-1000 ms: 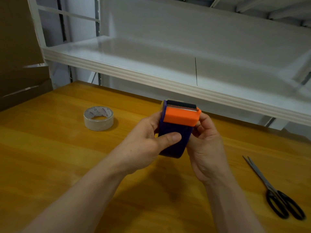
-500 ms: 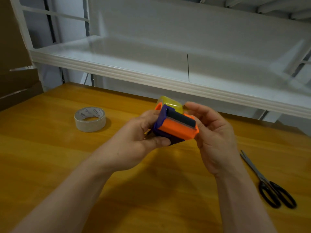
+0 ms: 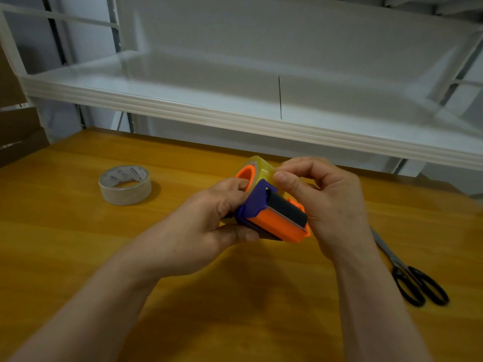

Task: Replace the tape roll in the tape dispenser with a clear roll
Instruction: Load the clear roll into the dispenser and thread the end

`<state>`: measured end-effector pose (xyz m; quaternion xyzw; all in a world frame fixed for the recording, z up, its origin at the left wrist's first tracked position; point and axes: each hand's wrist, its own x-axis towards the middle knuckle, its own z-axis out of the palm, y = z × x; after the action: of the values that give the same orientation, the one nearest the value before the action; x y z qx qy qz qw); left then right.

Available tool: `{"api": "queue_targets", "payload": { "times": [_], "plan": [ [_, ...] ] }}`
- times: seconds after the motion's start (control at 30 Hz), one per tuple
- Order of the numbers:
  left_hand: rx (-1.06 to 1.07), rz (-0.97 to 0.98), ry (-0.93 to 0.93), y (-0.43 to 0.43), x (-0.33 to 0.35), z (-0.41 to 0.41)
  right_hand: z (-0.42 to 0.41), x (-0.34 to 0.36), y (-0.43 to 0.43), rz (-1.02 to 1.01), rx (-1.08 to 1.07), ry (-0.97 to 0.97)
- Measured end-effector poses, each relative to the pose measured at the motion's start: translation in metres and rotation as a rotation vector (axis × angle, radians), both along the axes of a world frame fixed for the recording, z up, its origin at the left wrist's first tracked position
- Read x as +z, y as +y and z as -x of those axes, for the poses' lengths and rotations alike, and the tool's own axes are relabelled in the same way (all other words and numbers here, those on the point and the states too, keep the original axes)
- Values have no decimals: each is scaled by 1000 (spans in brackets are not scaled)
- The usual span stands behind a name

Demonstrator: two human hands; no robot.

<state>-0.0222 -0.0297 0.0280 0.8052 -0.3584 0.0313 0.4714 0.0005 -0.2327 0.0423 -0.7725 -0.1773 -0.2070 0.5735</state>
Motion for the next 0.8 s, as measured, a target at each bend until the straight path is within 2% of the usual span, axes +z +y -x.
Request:
{"api": "queue_targets", "payload": {
  "times": [0.43,0.6,0.8],
  "plan": [
    [4,-21,-3,0,0,1,2,0,0,121,36,-17],
    [43,-83,-2,0,-3,0,3,0,2,179,-37,-110],
    [50,-119,18,2,0,1,2,-2,4,315,-100,-113]
  ]
}}
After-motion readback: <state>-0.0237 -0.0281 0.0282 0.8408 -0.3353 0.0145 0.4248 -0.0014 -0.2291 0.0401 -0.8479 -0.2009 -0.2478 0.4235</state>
